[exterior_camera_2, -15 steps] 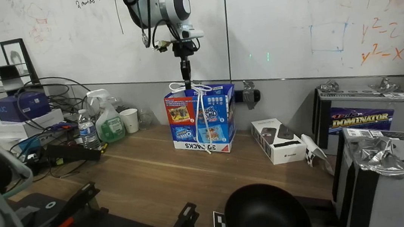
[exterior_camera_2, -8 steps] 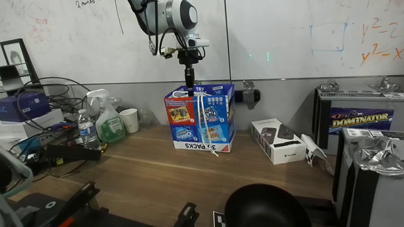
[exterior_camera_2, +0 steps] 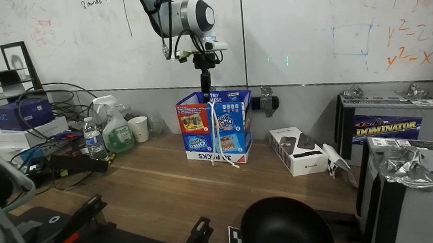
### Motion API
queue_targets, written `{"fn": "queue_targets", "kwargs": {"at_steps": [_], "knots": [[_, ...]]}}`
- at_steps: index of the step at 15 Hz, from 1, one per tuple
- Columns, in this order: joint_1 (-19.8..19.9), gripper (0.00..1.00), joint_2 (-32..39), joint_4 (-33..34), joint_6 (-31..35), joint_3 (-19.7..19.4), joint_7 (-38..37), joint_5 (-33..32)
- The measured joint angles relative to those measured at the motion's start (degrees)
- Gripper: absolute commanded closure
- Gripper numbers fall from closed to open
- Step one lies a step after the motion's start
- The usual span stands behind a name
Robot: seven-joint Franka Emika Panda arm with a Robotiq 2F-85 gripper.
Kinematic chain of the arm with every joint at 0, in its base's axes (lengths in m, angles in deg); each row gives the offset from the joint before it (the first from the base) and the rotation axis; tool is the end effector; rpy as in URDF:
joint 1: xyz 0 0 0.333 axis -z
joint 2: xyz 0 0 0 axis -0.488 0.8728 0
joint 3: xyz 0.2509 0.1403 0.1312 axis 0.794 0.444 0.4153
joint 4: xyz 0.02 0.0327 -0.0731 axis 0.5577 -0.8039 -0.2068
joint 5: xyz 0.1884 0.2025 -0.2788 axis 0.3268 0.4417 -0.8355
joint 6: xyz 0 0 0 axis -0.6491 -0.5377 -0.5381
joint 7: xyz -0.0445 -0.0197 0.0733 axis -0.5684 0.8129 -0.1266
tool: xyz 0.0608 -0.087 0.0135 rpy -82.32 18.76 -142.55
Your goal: Pick up the ropes from the table and put them in the box
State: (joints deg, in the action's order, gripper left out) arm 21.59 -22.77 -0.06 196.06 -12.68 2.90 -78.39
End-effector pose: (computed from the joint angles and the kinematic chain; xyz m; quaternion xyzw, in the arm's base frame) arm 0.7054 0.1001 0.2339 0.8388 -0.5431 -0.0354 0.0158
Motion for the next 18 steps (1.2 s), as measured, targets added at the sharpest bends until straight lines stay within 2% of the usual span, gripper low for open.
{"fn": "queue_targets", "kwargs": {"at_steps": [5,10,14,18], "knots": [[-1.04,0.0,-3.55,-3.09,0.56,-0.49,1.2,-0.84],[-2.58,0.0,-12.88,-13.6,2.69,-1.02,3.8,-4.41],[-2.53,0.0,-19.92,-23.92,6.26,-0.64,13.79,-5.96],[-1.85,0.0,-22.64,-30.28,10.82,-0.21,25.87,-5.96]]}}
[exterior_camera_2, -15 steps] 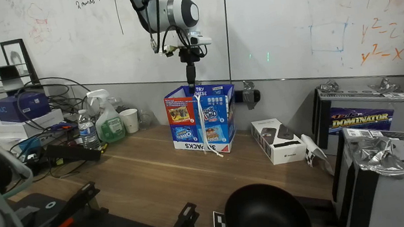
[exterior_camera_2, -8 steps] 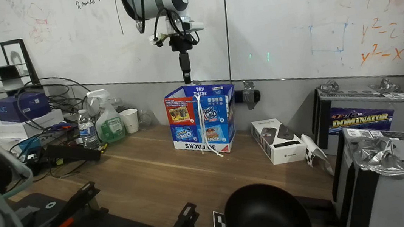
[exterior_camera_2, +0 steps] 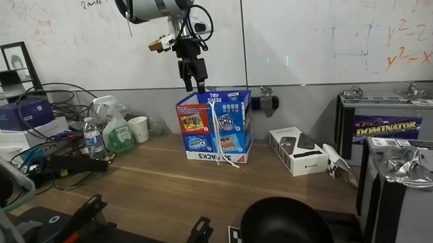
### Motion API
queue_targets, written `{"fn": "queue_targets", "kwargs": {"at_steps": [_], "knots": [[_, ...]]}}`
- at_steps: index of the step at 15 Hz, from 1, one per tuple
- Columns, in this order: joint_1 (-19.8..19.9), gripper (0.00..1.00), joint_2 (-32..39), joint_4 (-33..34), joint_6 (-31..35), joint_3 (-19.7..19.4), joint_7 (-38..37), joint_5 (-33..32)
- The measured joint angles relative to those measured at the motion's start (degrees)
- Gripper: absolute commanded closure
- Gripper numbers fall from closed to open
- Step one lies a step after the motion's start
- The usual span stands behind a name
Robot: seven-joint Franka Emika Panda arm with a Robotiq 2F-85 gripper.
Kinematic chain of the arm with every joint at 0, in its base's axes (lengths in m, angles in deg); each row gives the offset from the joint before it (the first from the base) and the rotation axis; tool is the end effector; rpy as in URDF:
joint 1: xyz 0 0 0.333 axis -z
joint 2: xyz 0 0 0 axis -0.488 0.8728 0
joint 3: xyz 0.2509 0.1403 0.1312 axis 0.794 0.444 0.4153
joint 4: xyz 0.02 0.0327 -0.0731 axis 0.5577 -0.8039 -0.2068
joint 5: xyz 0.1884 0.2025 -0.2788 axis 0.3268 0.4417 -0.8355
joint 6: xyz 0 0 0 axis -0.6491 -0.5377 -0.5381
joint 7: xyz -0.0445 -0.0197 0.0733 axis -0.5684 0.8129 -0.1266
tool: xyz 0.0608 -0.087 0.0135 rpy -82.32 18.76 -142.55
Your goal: Pick up the ropes from the table and put them in the box
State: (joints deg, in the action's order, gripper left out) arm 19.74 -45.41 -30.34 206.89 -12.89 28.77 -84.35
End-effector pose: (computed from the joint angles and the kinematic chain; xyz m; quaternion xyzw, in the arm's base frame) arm 0.5965 0.1006 0.2847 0.9552 -0.2945 0.0060 0.0305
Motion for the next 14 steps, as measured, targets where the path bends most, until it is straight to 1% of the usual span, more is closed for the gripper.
{"fn": "queue_targets", "kwargs": {"at_steps": [4,8,10,14], "knots": [[0.72,0.0,0.14,-3.07,4.52,0.16,12.41,0.01],[1.13,0.0,1.5,-4.35,8.28,0.31,23.62,0.25],[1.4,0.0,2.67,-4.55,10.3,0.32,27.01,0.92],[2.16,0.0,5.35,-4.58,13.79,0.32,30.65,2.16]]}}
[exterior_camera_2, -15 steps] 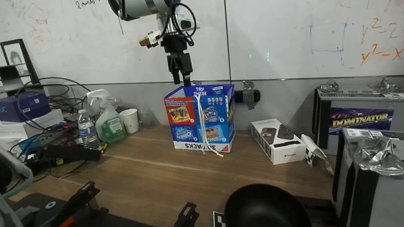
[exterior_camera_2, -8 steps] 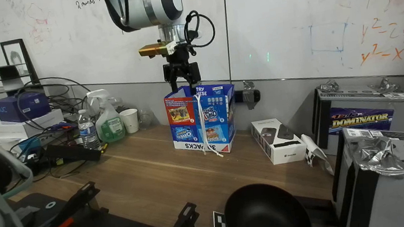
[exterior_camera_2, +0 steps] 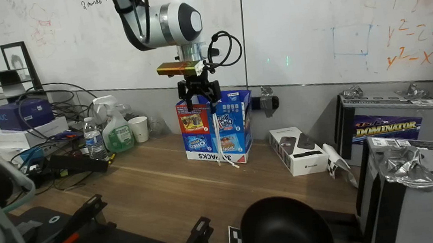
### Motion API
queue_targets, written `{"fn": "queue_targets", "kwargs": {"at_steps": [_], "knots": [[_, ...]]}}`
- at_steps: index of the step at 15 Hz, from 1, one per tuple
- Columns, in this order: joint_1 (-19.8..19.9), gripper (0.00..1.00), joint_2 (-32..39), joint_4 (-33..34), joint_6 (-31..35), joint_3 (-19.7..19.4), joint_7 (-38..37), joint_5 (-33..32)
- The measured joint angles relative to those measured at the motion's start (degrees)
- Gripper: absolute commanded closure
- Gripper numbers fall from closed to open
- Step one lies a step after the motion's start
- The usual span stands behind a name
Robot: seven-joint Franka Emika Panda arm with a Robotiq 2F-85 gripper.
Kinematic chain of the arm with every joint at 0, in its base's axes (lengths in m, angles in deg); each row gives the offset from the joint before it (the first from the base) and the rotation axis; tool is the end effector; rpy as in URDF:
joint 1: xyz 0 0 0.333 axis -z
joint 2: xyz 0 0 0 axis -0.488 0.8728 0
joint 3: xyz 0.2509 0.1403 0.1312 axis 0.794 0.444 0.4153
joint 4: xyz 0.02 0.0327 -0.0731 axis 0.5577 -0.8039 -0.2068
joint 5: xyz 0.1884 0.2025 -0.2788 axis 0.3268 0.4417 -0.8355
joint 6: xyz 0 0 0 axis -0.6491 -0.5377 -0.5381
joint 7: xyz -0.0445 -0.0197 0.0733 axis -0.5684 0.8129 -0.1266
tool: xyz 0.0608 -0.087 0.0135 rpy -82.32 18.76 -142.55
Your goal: Pick up the ropes from the table and put them in the box
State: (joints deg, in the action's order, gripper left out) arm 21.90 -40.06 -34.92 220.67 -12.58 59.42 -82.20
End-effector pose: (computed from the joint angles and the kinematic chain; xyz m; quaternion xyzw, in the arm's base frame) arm 0.5896 0.0821 0.2179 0.9980 -0.0579 0.0261 0.0057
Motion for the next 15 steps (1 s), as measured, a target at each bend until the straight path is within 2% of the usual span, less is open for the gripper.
{"fn": "queue_targets", "kwargs": {"at_steps": [15], "knots": [[2.68,0.0,3.03,1.83,4.67,0.13,7.77,1.73]]}}
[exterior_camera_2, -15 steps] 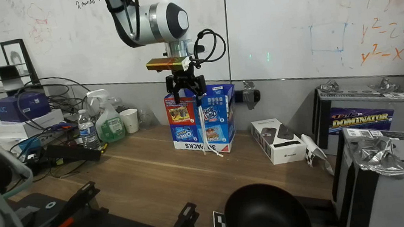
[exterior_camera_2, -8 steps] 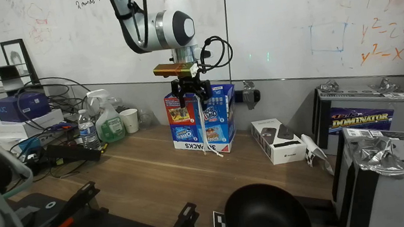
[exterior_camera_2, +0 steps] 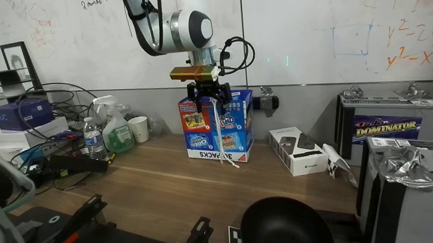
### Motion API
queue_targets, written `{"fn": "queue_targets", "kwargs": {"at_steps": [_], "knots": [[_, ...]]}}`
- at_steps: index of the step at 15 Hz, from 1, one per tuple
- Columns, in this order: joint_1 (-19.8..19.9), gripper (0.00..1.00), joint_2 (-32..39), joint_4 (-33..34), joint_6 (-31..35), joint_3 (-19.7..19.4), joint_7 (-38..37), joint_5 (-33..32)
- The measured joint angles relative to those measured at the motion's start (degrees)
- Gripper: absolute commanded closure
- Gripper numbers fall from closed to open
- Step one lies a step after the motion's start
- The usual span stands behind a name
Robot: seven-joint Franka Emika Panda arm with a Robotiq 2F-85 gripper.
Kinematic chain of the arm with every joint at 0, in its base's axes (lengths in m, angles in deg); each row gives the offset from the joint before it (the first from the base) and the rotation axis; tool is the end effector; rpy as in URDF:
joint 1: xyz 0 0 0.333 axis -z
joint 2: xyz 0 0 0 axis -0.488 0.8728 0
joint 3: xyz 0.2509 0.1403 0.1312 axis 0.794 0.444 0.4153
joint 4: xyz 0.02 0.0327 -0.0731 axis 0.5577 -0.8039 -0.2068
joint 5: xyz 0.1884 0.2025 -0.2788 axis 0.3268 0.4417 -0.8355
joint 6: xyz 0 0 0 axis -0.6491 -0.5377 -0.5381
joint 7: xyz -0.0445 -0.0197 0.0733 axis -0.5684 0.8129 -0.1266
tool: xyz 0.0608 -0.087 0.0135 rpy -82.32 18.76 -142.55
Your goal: Pick up the ropes from the table and put them in the box
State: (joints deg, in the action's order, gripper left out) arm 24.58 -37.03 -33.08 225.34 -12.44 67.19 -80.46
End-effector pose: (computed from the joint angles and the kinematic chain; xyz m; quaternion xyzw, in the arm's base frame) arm 0.6061 0.0568 0.2063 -0.9982 0.0249 -0.0544 0.0054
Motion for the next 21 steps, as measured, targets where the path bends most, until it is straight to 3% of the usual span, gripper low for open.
{"fn": "queue_targets", "kwargs": {"at_steps": [4,5,7,14,18,21], "knots": [[0.92,0.01,0.34,0.0,0.86,0.84,2.03,1.1],[1.06,0.26,0.41,0.0,0.92,0.99,2.45,1.41],[1.2,0.3,0.51,0.0,1.12,1.15,3.12,1.77],[1.4,0.84,0.8,0.0,1.64,1.35,4.12,1.95],[1.46,0.92,0.82,-0.01,1.63,1.35,4.16,1.95],[1.56,0.86,0.79,-0.01,1.44,1.34,4.12,2.04]]}}
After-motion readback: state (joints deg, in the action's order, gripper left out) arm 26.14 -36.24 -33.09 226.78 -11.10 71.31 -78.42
